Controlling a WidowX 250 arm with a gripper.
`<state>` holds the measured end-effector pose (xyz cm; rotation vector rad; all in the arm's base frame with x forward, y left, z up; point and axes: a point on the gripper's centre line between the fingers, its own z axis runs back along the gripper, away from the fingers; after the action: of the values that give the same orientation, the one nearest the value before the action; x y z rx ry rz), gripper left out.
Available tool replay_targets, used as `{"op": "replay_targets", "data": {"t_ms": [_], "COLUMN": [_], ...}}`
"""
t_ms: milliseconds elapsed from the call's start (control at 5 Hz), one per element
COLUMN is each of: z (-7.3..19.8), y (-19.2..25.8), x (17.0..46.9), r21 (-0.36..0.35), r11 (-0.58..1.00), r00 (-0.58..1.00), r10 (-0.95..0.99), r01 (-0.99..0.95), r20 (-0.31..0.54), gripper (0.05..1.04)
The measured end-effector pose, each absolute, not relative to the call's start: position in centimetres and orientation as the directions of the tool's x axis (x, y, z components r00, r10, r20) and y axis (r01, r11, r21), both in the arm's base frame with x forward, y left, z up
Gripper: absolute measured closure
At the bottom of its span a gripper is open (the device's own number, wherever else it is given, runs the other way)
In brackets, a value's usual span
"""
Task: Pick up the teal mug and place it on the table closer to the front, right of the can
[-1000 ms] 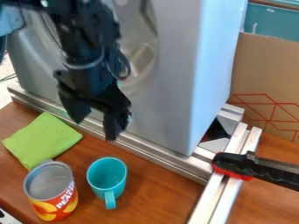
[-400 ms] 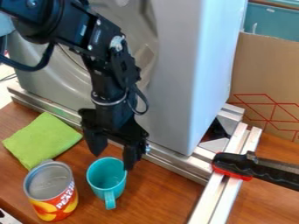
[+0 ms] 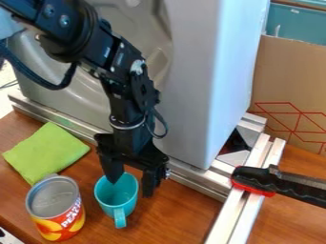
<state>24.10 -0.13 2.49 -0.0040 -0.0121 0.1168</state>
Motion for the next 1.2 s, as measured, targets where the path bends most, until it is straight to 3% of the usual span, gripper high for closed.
{"op": "replay_targets", "data": {"t_ms": [600,800,1200], "z": [0.4,-0.4,-0.5], "y": [-0.8,-0.9,-0.7], "x": [24.5,24.5,24.3], "r21": [0.001,-0.001,0.018], "r11": [0.981,0.981,0.984], "r00": [0.981,0.981,0.983], "r10": [0.192,0.195,0.18], "r01": [-0.192,-0.195,-0.179], "r20": [-0.001,-0.014,-0.024], "gripper": [0.083,0.133,0.751]}}
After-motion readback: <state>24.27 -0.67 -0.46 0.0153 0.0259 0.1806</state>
